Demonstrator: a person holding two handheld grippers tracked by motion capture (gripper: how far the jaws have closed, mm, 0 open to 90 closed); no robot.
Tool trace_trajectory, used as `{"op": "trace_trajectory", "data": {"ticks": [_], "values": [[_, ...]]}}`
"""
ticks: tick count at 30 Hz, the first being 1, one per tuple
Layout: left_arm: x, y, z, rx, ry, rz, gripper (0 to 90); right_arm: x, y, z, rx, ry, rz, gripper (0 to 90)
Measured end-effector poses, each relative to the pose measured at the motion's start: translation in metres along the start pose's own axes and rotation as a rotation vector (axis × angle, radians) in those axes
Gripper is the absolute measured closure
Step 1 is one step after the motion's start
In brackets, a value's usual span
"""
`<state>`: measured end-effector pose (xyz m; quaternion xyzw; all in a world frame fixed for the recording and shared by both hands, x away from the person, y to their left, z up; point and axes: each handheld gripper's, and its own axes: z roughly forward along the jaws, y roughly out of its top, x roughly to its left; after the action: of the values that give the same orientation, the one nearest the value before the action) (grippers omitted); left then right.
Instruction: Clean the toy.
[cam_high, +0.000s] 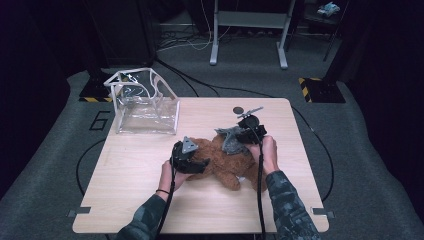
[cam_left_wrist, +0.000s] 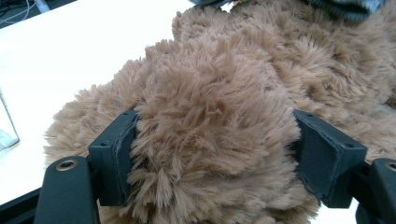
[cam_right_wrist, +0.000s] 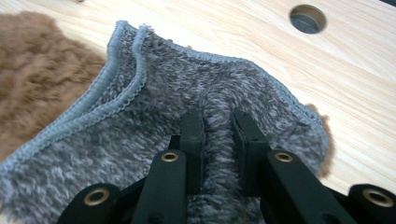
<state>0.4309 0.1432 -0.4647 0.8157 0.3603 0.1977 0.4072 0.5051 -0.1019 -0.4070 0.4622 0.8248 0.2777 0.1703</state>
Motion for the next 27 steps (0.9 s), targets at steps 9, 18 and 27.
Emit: {"op": "trace_trajectory", "data": {"ticks": [9, 18, 27], "values": [[0.001, 0.0, 0.0, 0.005, -0.001, 0.001, 23.4, -0.024, -0.018, -0.005, 0.017, -0.042, 0.057, 77.6], [0.001, 0.001, 0.0, 0.001, 0.005, -0.002, 23.2, -0.05, -0.042, -0.017, 0.017, -0.089, 0.143, 78.3], [0.0, 0.001, 0.0, 0.002, 0.009, -0.001, 23.1, -0.015, -0.002, -0.052, -0.144, 0.006, 0.055, 77.9]]}}
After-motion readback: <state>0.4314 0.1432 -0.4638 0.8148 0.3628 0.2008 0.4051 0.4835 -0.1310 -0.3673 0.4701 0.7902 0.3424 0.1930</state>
